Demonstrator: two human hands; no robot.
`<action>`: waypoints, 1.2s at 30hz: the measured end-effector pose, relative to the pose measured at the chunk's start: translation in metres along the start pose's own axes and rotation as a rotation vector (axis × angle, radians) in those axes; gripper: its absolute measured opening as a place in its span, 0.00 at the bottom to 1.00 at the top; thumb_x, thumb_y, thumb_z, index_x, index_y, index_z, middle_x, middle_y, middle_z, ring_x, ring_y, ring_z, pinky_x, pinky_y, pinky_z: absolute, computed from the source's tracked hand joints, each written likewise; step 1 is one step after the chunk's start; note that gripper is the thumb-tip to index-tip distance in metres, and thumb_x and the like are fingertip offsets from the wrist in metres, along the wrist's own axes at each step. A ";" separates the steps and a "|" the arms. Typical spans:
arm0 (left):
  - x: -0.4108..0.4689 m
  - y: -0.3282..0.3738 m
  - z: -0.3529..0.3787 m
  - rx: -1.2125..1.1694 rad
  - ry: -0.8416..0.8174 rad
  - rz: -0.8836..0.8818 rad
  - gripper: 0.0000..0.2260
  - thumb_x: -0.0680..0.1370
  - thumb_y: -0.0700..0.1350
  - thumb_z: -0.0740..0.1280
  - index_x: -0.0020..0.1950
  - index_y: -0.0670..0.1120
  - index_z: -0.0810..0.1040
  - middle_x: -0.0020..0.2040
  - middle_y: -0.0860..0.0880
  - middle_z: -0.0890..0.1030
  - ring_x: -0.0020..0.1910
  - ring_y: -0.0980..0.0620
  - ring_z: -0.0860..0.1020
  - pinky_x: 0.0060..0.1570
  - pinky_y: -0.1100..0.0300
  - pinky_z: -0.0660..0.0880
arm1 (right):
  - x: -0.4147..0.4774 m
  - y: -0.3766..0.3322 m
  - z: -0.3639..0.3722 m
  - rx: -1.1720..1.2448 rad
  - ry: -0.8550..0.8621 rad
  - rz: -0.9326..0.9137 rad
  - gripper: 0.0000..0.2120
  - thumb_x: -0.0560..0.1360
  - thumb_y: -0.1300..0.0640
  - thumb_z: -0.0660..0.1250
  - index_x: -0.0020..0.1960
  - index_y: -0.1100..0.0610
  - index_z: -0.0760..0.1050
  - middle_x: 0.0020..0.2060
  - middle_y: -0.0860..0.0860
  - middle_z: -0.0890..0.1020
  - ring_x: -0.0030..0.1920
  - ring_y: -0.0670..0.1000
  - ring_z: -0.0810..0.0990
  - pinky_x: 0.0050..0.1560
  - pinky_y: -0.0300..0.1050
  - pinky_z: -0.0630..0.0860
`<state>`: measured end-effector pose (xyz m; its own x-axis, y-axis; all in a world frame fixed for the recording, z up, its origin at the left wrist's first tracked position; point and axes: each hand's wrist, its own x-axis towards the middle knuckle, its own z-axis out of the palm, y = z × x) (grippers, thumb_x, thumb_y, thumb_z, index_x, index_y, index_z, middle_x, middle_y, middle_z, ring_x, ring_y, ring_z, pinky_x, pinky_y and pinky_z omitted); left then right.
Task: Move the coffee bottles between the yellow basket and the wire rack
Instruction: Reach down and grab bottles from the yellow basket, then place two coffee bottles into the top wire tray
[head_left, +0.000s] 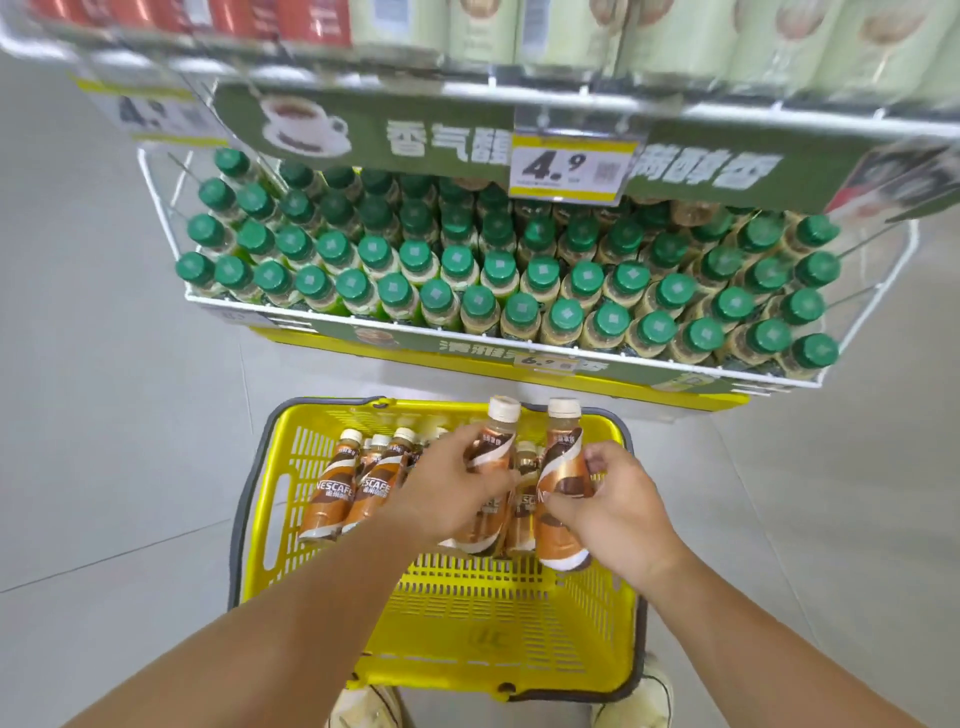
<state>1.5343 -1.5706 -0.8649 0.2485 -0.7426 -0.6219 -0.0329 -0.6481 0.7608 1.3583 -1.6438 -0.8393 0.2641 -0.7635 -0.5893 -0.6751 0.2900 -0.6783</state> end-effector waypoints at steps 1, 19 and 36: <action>-0.010 0.014 -0.009 -0.027 0.015 0.009 0.13 0.72 0.46 0.77 0.53 0.57 0.82 0.45 0.56 0.86 0.43 0.54 0.84 0.47 0.53 0.82 | -0.008 -0.010 -0.009 0.019 -0.005 -0.023 0.17 0.64 0.61 0.79 0.45 0.49 0.75 0.40 0.48 0.84 0.38 0.45 0.83 0.42 0.52 0.82; -0.255 0.468 -0.208 0.082 0.158 0.470 0.18 0.71 0.31 0.76 0.59 0.36 0.77 0.48 0.46 0.83 0.37 0.64 0.81 0.39 0.71 0.75 | -0.214 -0.442 -0.224 0.118 0.114 -0.613 0.24 0.58 0.49 0.75 0.51 0.32 0.76 0.46 0.45 0.85 0.45 0.41 0.83 0.47 0.34 0.76; -0.444 0.749 -0.325 0.264 0.303 0.920 0.26 0.66 0.54 0.82 0.61 0.62 0.79 0.58 0.57 0.81 0.53 0.64 0.80 0.49 0.69 0.77 | -0.392 -0.697 -0.365 0.043 0.363 -0.939 0.25 0.68 0.57 0.80 0.53 0.39 0.68 0.40 0.31 0.78 0.45 0.21 0.72 0.37 0.18 0.67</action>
<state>1.7137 -1.6718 0.0416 0.2530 -0.9233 0.2891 -0.5409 0.1128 0.8335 1.4739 -1.7571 0.0242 0.4461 -0.8210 0.3564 -0.2741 -0.5044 -0.8188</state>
